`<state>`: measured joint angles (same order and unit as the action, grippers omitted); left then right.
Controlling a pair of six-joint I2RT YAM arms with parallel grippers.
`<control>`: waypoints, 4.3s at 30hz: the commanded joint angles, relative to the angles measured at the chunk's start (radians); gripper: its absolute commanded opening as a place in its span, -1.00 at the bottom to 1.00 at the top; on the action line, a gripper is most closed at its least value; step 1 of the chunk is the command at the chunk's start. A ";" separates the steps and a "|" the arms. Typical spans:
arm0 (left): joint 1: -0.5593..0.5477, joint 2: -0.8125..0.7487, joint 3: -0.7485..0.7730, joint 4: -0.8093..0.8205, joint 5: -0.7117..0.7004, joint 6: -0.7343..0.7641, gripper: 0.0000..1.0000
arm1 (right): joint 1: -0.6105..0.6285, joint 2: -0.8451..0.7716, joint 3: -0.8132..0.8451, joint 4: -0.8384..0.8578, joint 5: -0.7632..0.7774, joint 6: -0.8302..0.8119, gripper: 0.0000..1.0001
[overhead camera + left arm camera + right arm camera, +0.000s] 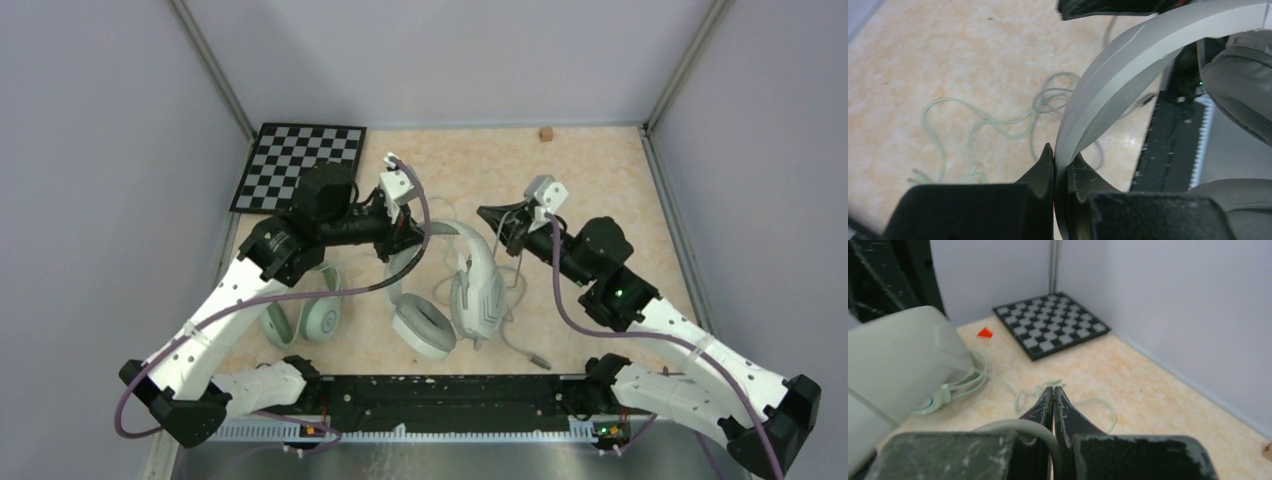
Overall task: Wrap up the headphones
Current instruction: Wrap the headphones cable around the headphones.
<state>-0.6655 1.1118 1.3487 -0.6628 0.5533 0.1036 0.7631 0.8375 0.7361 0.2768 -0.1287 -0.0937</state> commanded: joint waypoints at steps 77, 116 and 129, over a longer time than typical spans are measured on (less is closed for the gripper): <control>-0.076 0.228 0.195 0.138 -1.029 -0.543 -1.00 | 0.090 0.099 0.127 -0.155 -0.254 0.523 -0.68; -0.074 0.175 -0.008 0.478 -1.124 -0.543 -1.00 | 0.218 0.181 0.098 -0.020 -0.125 0.483 -1.00; -0.017 0.149 0.022 0.404 -1.029 -0.691 -1.00 | 0.242 0.161 0.021 -0.045 -0.068 0.415 -0.75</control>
<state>-0.6994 1.3033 1.3235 -0.3744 -0.5117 -0.4603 0.9764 1.0222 0.7979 0.2203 -0.1917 0.3779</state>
